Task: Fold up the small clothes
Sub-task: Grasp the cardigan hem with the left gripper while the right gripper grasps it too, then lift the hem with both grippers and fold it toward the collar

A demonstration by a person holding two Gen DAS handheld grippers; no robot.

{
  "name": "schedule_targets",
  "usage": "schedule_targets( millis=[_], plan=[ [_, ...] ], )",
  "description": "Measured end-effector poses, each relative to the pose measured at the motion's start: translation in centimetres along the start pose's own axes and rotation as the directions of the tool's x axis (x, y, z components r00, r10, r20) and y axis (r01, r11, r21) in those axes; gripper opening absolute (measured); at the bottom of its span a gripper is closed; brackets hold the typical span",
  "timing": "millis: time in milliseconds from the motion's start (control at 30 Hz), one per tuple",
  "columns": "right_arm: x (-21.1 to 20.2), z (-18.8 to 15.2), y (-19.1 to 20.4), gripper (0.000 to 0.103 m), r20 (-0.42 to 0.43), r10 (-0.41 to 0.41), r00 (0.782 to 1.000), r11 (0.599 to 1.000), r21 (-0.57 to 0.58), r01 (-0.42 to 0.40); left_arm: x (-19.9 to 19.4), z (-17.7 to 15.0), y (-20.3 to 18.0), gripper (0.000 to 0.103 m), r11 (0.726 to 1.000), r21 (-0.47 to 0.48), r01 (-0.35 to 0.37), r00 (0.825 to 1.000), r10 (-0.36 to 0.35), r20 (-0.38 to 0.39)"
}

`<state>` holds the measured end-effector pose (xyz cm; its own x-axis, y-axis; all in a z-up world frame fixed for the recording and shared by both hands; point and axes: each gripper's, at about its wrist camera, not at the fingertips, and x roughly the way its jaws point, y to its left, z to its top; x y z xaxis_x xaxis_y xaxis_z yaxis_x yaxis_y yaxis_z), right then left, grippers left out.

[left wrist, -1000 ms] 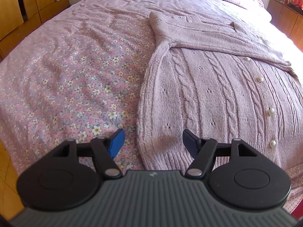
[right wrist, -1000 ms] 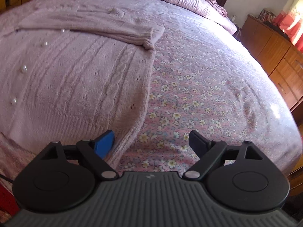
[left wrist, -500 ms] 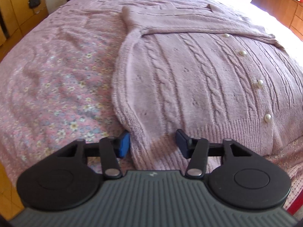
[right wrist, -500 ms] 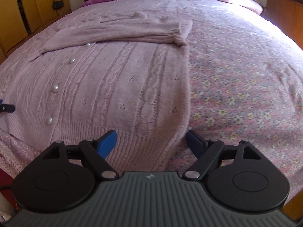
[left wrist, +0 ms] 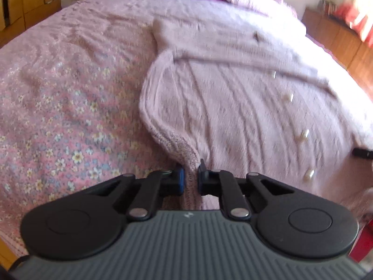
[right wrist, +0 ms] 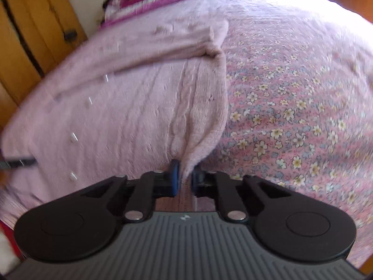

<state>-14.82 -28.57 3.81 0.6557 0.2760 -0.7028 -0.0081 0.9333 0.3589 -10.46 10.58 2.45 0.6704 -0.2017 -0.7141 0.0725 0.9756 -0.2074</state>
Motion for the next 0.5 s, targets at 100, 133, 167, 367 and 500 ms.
schedule_targets(
  millis=[100,133,167,367,500],
  plan=[
    [-1.2,0.5,-0.9,0.009,0.117,0.075,0.99,0.99,0.112,-0.088,-1.1,1.4,0.7,0.013,0.997,-0.074,0.026,0.998,-0.022,0.067],
    [-1.6,0.8,-1.0,0.009,0.158,0.093,0.983,0.984,0.133,-0.115,-1.5,1.8,0.9,0.013,0.995,-0.092,0.036,0.996,-0.027,0.091],
    [-1.9,1.0,-1.0,0.009,0.193,0.11,0.975,0.979,0.147,-0.14,-1.9,2.4,1.0,0.013,0.994,-0.106,0.041,0.993,-0.029,0.114],
    [-2.2,3.7,-1.0,0.008,0.345,0.137,0.929,0.957,0.197,-0.214,-2.4,6.3,1.5,0.012,0.984,-0.176,0.035,0.976,0.004,0.22],
    [-1.6,5.8,-1.3,0.008,0.409,0.12,0.904,0.947,0.226,-0.228,-1.6,8.6,1.9,0.012,0.979,-0.202,0.022,0.965,0.032,0.259]
  ],
)
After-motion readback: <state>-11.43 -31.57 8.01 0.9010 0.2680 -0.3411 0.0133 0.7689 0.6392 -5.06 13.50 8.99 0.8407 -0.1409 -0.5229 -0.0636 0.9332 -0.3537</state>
